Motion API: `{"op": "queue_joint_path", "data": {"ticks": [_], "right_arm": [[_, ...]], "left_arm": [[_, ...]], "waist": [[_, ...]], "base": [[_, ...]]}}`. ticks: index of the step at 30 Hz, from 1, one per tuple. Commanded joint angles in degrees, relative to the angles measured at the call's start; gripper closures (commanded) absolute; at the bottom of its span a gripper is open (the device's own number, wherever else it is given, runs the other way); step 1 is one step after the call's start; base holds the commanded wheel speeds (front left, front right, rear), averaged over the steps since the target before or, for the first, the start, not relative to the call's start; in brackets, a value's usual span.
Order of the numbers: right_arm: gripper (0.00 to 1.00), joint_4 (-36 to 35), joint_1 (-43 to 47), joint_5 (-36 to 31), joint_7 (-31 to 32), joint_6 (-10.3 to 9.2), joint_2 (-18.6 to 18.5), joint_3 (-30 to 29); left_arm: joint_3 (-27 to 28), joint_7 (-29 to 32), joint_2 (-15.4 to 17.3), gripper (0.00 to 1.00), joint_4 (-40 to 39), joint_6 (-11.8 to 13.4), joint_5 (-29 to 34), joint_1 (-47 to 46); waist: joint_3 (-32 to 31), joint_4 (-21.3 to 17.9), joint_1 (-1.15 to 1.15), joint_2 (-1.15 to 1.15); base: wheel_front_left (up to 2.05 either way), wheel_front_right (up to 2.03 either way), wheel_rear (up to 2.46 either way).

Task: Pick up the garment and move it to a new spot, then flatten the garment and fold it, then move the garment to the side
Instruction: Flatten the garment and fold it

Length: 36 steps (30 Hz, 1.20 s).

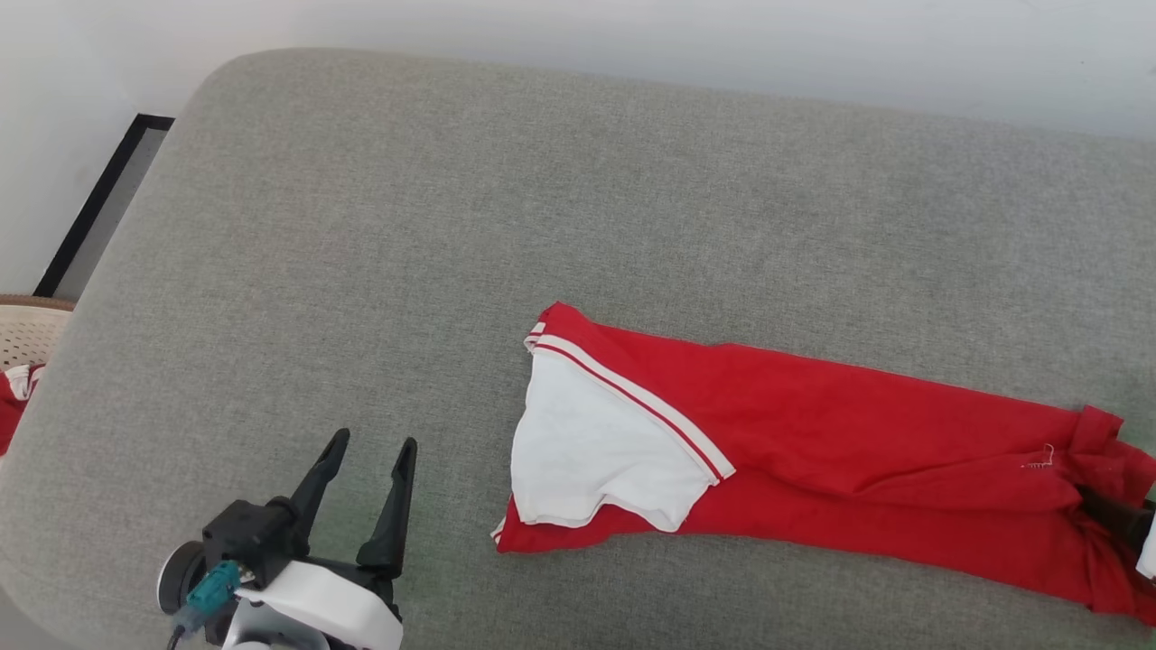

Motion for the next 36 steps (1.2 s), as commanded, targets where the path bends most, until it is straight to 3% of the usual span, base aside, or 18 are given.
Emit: {"op": "queue_joint_path", "data": {"ticks": [1, 3, 4, 10, 18, 24, 36], "right_arm": [[0.58, 0.9, 1.7, 0.1, 1.3, 0.44, 2.7, 1.7], [0.91, 1.1, 1.7, -0.2, 1.7, 0.44, 2.9, 1.3], [1.0, 1.2, 1.7, -0.4, 1.8, 0.44, 2.9, 1.1], [1.0, 1.6, 1.1, -1.1, 2.1, 0.21, 2.6, -0.8], [1.0, 1.0, -1.0, -1.7, -0.5, 0.09, 1.3, -4.2], [1.0, 2.2, -2.2, -3.9, -2.0, 0.11, -2.7, -8.8], [1.0, 13.8, -3.7, -5.9, -7.7, 0.11, -9.7, -22.4]], "left_arm": [[0.5, -0.3, -0.1, 0.0, -0.4, -0.4, 1.0, 0.5], [2.2, -0.3, -1.4, 0.0, -1.9, -0.4, 4.5, 1.4], [2.8, -0.3, -1.8, 0.0, -2.8, -0.5, 6.1, 1.6], [5.2, -0.3, -3.8, 0.0, -6.2, -0.8, 10.6, 2.9], [5.9, -0.3, -3.6, 0.0, -7.1, -0.8, 10.2, 3.4], [5.8, -0.3, -2.9, 0.0, -8.1, -0.8, 10.8, 3.2], [3.0, -0.3, -1.4, 0.0, -9.2, -0.9, 8.8, 1.6]], "waist": [[0.0, 0.0, 0.0, 0.0], [-0.1, 0.1, 0.0, 0.0], [-0.1, 0.1, 0.0, 0.0], [-0.1, -0.2, 0.0, 0.0], [0.3, -1.7, 0.0, 0.0], [1.2, -4.1, 0.0, 0.0], [1.8, -7.0, 0.0, 0.0]], "base": [[0.0, 0.0, 0.0], [0.0, 0.0, 0.0], [0.0, 0.0, 0.0], [0.0, 0.0, 0.0], [0.0, 0.0, 0.0], [0.0, 0.0, 0.0], [0.0, 0.0, 0.0]]}}
